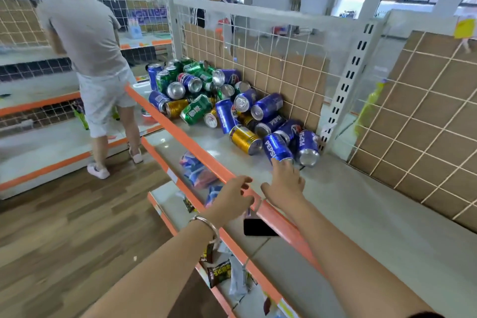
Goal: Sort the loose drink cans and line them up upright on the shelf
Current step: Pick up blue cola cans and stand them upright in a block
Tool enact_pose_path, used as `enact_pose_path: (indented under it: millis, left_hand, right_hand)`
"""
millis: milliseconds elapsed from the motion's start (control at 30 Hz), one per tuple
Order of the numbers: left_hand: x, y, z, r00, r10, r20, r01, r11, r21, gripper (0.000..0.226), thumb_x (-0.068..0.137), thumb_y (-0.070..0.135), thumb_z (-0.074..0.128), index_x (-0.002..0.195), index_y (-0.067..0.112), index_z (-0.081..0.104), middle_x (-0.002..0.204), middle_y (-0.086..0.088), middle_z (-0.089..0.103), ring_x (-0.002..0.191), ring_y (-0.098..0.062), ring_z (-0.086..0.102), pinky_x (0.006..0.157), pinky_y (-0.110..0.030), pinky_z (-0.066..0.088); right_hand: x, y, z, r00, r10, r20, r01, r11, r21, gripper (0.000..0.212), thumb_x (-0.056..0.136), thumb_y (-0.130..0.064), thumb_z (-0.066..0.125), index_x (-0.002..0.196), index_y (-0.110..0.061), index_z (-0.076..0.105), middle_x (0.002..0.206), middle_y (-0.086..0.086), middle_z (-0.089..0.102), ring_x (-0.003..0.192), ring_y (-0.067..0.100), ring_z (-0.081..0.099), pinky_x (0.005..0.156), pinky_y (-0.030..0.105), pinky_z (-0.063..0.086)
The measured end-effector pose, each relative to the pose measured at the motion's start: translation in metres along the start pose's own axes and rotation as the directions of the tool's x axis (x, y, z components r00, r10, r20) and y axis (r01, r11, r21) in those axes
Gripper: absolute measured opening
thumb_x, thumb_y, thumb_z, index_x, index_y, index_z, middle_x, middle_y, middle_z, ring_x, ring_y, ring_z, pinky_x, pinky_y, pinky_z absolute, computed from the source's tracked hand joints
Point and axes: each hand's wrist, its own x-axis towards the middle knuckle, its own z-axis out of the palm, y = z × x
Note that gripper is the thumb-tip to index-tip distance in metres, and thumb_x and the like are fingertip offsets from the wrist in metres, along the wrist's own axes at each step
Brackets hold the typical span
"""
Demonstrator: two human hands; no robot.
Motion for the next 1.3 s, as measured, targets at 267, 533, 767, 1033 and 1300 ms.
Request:
enact_pose_path:
  millis: [267, 533, 767, 1033, 1300]
  left_hand:
    - [0.081, 0.012, -0.013, 0.994, -0.095, -0.044, 0.085, 0.978, -0.189, 0.044, 0.085, 0.003, 0.057, 0.128, 0.004, 0.048, 0.1, -0.004, 0.053, 0.079, -0.015, 0.052, 0.063, -0.02, 0.044]
    - [0.117, 0.03, 0.003, 0.979, -0.179, 0.1, 0.203, 0.915, -0.349, 0.015, 0.085, 0.01, 0.057, 0.099, 0.006, 0.061, 0.094, -0.015, 0.061, 0.08, -0.023, 0.059, 0.08, -0.036, 0.052]
    - [0.136, 0.042, 0.008, 0.915, -0.305, 0.265, 0.391, 0.833, -0.391, 0.048, 0.085, 0.039, 0.064, 0.118, 0.006, 0.054, 0.097, -0.008, 0.063, 0.078, -0.018, 0.06, 0.054, -0.021, 0.048]
    - [0.143, 0.049, 0.01, 0.957, -0.06, 0.283, -0.029, 0.953, 0.301, 0.105, 0.073, 0.05, 0.072, 0.146, 0.009, 0.008, 0.145, -0.015, 0.026, 0.131, -0.032, 0.035, 0.103, -0.037, 0.034]
    - [0.132, 0.03, 0.01, 0.936, 0.04, 0.35, -0.12, 0.97, 0.21, 0.114, 0.064, 0.036, 0.075, 0.147, 0.027, -0.003, 0.138, -0.006, 0.024, 0.124, -0.028, 0.043, 0.095, -0.035, 0.044]
  right_hand:
    - [0.07, 0.013, -0.001, 0.995, 0.09, 0.034, -0.09, 0.996, 0.008, 0.08, 0.082, -0.035, 0.062, 0.146, -0.014, 0.018, 0.147, 0.017, 0.024, 0.131, 0.036, 0.027, 0.109, 0.044, 0.026]
    - [0.095, 0.015, 0.004, 0.977, 0.212, 0.013, -0.212, 0.973, 0.088, 0.08, 0.078, -0.045, 0.068, 0.138, -0.007, 0.031, 0.126, 0.017, 0.045, 0.118, 0.035, 0.045, 0.093, 0.038, 0.04]
    - [0.084, 0.032, -0.026, 0.877, 0.155, 0.454, -0.426, 0.687, 0.588, 0.039, 0.079, -0.039, 0.071, 0.099, -0.007, 0.062, 0.084, 0.006, 0.066, 0.069, 0.016, 0.06, 0.06, 0.023, 0.05]
    - [0.112, 0.076, -0.053, 0.874, 0.484, -0.052, -0.35, 0.699, 0.623, 0.051, 0.083, -0.024, 0.067, 0.129, -0.01, 0.053, 0.123, 0.008, 0.058, 0.112, 0.024, 0.057, 0.092, 0.029, 0.044]
    - [0.131, 0.083, 0.016, 0.767, 0.641, -0.021, -0.482, 0.597, 0.642, 0.088, 0.054, -0.056, 0.073, 0.125, -0.014, 0.043, 0.117, 0.009, 0.061, 0.104, 0.032, 0.059, 0.093, 0.042, 0.048]
